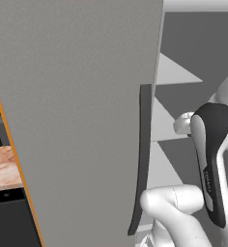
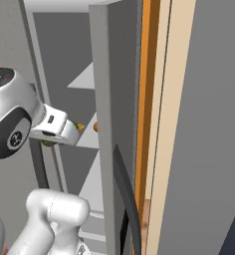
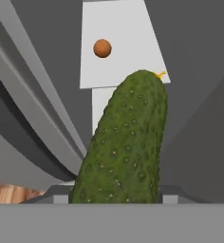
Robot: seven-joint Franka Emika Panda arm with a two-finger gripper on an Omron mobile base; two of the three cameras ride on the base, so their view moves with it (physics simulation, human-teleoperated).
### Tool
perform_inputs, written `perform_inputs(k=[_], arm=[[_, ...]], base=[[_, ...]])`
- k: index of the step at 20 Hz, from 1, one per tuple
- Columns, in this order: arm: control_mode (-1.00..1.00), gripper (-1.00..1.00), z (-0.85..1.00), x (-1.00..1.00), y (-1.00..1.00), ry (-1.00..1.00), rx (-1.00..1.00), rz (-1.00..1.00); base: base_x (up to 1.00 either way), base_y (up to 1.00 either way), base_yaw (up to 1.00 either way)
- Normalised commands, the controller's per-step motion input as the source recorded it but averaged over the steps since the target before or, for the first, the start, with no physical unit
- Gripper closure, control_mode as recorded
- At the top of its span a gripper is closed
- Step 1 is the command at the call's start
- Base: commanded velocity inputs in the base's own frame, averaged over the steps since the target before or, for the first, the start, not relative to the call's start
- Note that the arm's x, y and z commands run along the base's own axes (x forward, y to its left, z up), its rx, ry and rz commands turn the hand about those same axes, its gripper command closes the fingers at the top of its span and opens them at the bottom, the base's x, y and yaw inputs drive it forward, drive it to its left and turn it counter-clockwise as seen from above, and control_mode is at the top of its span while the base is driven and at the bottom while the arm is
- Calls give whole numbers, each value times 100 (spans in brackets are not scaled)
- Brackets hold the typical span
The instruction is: Take the garlic, cucumber, and tangerine from the freezer and place them in the bowl on the counter.
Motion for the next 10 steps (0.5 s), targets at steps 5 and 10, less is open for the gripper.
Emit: perform_inputs(k=[5,10], arm=[[-100,100,2,-29,0,0,0,0],[-100,100,0,-16,0,0,0,0]], base=[[0,0,0],[0,0,0]])
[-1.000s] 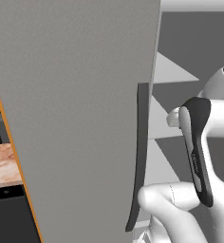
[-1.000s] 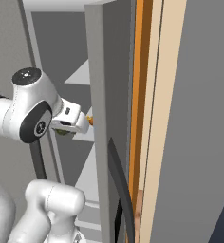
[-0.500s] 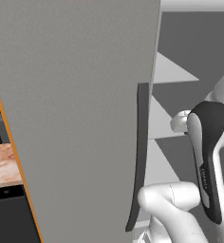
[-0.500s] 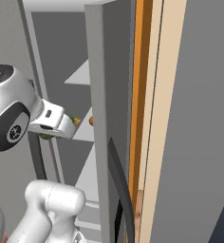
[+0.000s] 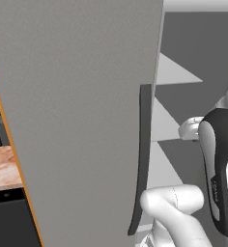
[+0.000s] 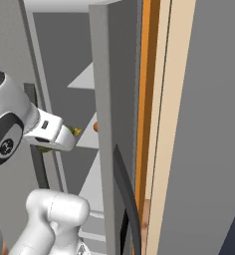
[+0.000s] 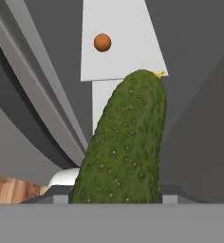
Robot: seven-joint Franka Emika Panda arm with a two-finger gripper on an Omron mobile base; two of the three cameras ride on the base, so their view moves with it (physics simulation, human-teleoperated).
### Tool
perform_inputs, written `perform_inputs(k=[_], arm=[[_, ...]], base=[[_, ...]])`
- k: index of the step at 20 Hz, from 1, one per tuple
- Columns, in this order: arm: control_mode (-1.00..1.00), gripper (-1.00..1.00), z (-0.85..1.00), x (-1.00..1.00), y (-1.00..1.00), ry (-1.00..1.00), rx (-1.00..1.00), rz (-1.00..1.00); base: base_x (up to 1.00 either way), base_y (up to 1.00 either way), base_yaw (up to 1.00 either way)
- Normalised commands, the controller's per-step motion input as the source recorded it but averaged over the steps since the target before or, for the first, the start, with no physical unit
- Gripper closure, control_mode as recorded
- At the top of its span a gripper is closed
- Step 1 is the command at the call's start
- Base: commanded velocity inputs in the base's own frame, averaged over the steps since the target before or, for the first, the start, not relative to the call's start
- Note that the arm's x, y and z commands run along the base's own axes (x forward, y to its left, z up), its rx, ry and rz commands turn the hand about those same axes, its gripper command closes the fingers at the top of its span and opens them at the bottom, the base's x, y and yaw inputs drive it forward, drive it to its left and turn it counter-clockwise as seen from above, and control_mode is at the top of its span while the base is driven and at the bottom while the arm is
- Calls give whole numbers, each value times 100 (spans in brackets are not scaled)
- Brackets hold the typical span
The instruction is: Take the garlic, cucumber, and tangerine from the freezer and place them in the bowl on the counter.
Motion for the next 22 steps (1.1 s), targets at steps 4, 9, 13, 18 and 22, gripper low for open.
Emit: perform_inputs(k=[4,9,13,18,22], arm=[[100,100,0,0,1,0,0,0],[100,100,0,0,0,0,0,0],[100,100,0,0,0,0,0,0],[100,100,0,0,0,0,0,0],[100,100,0,0,0,0,0,0]], base=[[-17,6,0],[-60,55,0],[-49,100,7],[-26,100,8],[1,100,3]])
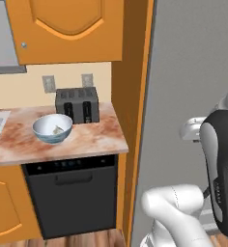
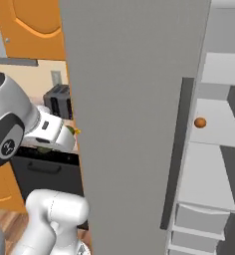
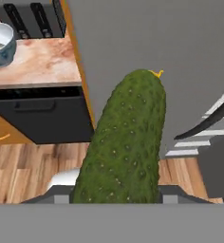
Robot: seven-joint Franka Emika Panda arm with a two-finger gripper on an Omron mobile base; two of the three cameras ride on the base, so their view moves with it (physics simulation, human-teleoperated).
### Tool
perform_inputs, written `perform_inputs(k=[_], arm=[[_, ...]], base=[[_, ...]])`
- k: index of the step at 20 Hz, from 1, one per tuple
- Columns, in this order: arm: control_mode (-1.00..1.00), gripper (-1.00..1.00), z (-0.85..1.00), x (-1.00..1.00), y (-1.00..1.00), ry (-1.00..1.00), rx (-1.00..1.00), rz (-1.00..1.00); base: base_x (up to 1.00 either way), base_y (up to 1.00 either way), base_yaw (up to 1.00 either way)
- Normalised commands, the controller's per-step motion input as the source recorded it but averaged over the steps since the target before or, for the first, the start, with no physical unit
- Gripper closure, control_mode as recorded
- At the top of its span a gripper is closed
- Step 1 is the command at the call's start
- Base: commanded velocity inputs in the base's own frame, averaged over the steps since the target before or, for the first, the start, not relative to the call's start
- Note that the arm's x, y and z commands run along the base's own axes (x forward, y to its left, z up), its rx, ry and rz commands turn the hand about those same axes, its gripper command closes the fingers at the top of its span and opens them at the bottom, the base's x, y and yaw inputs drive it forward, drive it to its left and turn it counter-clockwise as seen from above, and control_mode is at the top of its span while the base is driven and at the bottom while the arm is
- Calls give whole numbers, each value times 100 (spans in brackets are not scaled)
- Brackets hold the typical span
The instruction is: Take the garlic, cucumber, and tangerine from the freezer and place them in the bowl on the counter.
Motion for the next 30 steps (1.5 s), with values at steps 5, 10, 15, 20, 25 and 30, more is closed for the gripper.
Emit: perform_inputs(k=[5,10,15,20,25,30], arm=[[100,100,0,0,0,0,0,0],[100,100,0,0,0,0,0,0],[100,100,0,0,0,0,0,0],[100,100,0,0,0,0,0,0],[100,100,0,0,0,0,0,0],[-100,100,-7,9,0,0,0,0]], base=[[20,100,0],[31,100,0],[49,79,0],[81,42,0],[57,2,-1],[30,0,-1]])
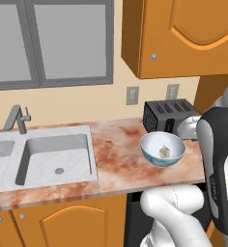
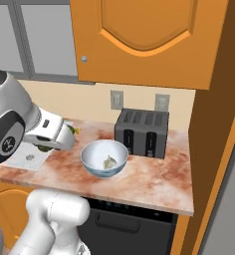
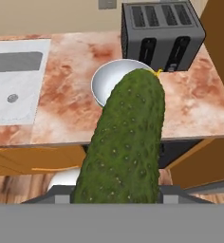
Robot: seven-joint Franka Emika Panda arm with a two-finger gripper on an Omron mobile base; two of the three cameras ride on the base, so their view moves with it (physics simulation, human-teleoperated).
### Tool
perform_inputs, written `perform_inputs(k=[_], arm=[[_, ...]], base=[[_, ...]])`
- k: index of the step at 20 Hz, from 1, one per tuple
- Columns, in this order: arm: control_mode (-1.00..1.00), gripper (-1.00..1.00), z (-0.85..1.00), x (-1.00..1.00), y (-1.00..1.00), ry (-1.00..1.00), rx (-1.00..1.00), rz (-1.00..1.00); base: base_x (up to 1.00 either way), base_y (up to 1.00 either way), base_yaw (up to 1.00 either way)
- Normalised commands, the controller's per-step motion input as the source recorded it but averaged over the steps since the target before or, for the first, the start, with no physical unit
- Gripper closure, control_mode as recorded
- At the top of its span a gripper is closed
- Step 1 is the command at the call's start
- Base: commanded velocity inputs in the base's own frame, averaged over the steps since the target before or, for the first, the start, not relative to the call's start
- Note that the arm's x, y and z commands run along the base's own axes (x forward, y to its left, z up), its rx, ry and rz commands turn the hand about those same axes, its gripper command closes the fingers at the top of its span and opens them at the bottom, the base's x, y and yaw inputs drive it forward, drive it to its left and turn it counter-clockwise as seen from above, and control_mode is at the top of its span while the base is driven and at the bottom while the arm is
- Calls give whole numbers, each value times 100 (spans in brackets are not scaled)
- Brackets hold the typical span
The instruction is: Take the garlic, cucumber, and tangerine from the freezer and place them in the bowl on the counter.
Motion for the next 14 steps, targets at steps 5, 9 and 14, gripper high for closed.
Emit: perform_inputs(k=[5,9,14], arm=[[-100,100,-71,59,0,5,0,0],[-100,100,-84,76,0,7,0,0],[-100,100,-48,98,0,4,0,0]], base=[[0,0,0],[0,0,0],[0,0,0]])
